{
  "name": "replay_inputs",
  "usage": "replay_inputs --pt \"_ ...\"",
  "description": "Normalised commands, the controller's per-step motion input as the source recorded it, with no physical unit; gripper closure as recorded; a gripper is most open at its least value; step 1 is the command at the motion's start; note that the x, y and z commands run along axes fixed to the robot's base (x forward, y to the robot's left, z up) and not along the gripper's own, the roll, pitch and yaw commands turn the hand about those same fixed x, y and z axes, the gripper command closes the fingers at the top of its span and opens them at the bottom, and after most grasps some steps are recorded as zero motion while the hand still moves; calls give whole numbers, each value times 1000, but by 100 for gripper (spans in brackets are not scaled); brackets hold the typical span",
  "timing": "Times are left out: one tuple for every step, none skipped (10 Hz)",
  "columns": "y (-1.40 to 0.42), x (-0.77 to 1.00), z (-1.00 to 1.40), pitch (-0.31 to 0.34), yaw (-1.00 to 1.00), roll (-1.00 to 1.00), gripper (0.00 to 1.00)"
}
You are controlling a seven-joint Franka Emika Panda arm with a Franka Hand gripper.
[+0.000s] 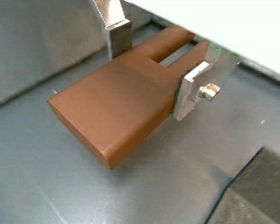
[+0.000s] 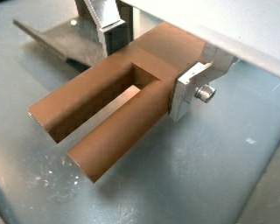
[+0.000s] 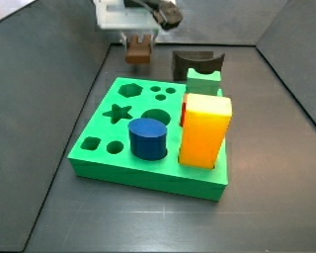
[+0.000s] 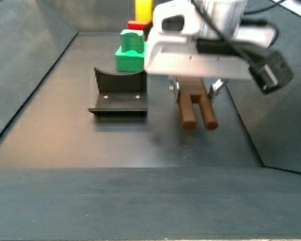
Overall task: Pick up the square-circle object. Move up. Rotate the square-circle object. Place the square-circle object on the fixture. Regrasp the square-circle object. Move to above the board. Insert the square-circle object.
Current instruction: Place the square-circle object on the fixture.
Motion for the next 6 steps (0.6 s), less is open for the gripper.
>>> replay_inputs --pt "0 0 1000 0 0 0 100" --pt "0 2 1000 2 -1 6 100" --pt "-1 -6 1000 14 -2 8 100" --pt "1 -13 1000 23 -5 18 100" --pt "3 -23 1000 32 -9 30 100" --pt "6 -27 1000 35 -11 39 100"
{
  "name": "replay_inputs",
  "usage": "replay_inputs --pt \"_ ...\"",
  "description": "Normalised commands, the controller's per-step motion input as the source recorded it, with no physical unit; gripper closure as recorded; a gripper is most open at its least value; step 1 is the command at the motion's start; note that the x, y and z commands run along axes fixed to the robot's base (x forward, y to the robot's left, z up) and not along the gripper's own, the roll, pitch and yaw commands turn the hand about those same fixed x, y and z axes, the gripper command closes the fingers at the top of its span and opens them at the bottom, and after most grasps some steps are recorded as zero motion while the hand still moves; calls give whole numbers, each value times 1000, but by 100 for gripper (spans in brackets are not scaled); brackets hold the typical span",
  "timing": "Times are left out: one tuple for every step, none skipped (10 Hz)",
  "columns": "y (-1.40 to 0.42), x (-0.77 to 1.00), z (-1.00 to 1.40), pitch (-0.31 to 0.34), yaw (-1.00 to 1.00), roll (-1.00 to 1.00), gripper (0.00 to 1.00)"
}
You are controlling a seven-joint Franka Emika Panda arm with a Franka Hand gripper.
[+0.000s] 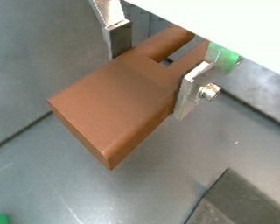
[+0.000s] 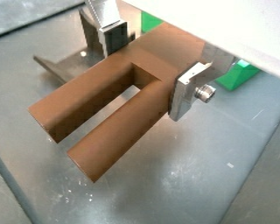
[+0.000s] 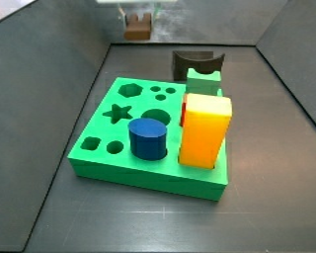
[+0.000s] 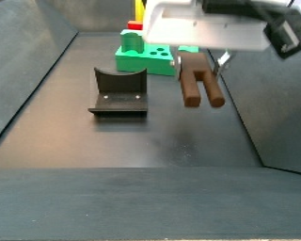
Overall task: Pick up the square-circle object. Move up. Rotate the square-circle object. Place the square-circle object on the fixture. Regrasp the square-circle object. Move to above the board. Insert the square-circle object.
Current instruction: Place the square-circle object on the fixture.
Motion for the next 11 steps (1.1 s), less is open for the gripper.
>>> replay_inputs --pt "10 -32 1000 39 -12 51 100" --pt "12 -35 1000 45 -13 58 100" --pt "13 -32 911 48 -13 63 100" --pt "10 -23 699 57 -8 68 100" --pt "9 -12 487 69 -3 73 100" --pt "12 -3 327 81 0 77 100" --pt "13 1 222 87 3 79 100" --pt "-594 1000 -117 508 130 54 100" --pt "-562 1000 -152 506 132 55 100" --pt "-417 1000 -110 435 106 68 100" --pt "-305 1000 -77 351 74 71 100"
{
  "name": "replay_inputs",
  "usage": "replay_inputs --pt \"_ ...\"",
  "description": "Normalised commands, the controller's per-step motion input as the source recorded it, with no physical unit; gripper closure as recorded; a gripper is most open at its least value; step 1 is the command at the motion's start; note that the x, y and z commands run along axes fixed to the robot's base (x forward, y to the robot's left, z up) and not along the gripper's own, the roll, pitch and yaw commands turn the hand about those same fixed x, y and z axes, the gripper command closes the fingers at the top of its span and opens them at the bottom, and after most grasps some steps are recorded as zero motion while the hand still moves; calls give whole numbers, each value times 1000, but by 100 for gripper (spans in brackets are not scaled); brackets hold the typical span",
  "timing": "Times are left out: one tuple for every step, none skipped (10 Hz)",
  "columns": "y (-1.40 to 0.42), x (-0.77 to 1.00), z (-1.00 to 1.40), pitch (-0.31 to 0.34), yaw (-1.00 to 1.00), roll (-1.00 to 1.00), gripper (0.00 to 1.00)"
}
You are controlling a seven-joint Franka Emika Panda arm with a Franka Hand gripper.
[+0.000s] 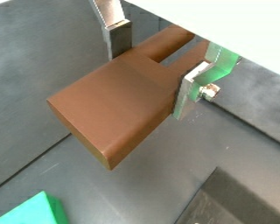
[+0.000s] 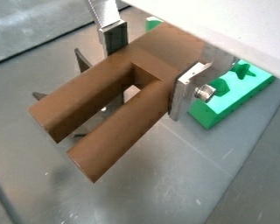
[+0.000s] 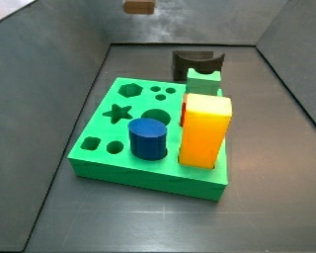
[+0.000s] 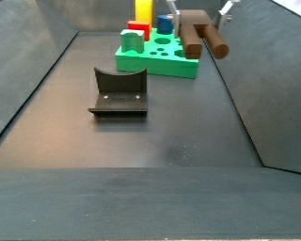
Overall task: Pick up the square-circle object. Move up. Rotate the square-circle object. Place the square-circle object on the fixture. Regrasp the square-circle object. Move to above the board. Insert the square-circle object.
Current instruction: Place the square-circle object on the fixture.
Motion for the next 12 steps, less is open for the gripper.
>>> replay_inputs --pt "-255 1000 -65 274 55 78 100" --pt "-195 1000 -47 207 40 89 100" --pt "-149 1000 -31 181 33 95 100" --pt "-103 903 -20 172 29 99 100" --pt "-64 797 -8 166 27 103 100" --pt "-30 664 -4 163 25 107 100" --pt "-19 568 -2 167 27 109 100" --pt "-16 507 5 171 28 111 100" --pt "-14 369 6 180 28 114 100" --pt "-11 315 5 179 29 116 100" --pt "-11 211 0 174 31 120 100" --pt "-62 1000 182 -151 11 -1000 100"
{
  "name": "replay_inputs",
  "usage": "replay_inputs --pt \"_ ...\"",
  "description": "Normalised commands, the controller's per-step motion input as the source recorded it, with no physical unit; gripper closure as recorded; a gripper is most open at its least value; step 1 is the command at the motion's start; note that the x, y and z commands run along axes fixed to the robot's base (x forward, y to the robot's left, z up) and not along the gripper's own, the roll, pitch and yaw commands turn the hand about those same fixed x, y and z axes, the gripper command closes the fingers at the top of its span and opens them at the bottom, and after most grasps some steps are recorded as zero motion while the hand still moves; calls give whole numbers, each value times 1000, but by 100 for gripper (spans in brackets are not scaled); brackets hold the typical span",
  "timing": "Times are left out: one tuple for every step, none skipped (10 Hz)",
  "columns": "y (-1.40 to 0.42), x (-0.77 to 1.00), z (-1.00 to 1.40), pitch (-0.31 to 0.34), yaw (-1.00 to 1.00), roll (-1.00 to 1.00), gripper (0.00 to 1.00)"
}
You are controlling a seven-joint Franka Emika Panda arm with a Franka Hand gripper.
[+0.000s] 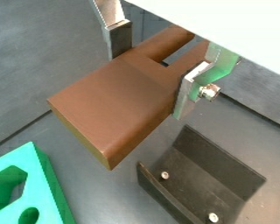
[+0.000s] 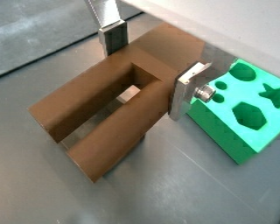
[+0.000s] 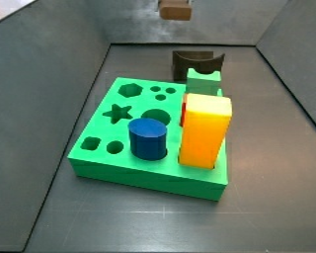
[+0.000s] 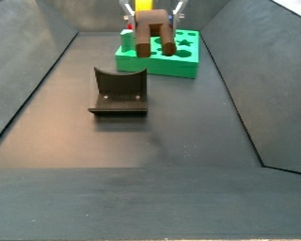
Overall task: Pick up the square-circle object. Move up. Rotate the square-circle object. Place the square-circle object on the fixture. Regrasp the square-circle object. Move to above the board. Insert the square-circle object.
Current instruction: Place the square-circle object on the fixture.
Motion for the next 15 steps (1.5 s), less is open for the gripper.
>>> replay_inputs --pt "-50 1000 184 -145 6 -1000 100" --pt "-5 962 147 -132 0 -1000 100" --pt "16 817 61 -102 0 -1000 100" --pt "22 701 27 -71 2 -1000 100" --pt "28 613 23 -45 2 -1000 100" --pt "35 554 17 -26 1 -1000 100" --pt "40 436 -1 5 -5 -1000 100" --pt "43 319 -5 35 -14 -1000 100" --pt "42 227 -8 60 -24 -917 100" --pt "44 139 -9 71 -37 -742 100" --pt "46 69 -7 66 -51 -566 100" --pt "35 47 -3 48 -63 -326 100" --pt "19 52 -2 43 -66 -221 100" --pt "130 126 -1000 313 -70 -1000 100" --pt "135 131 -1000 310 -82 -1000 100"
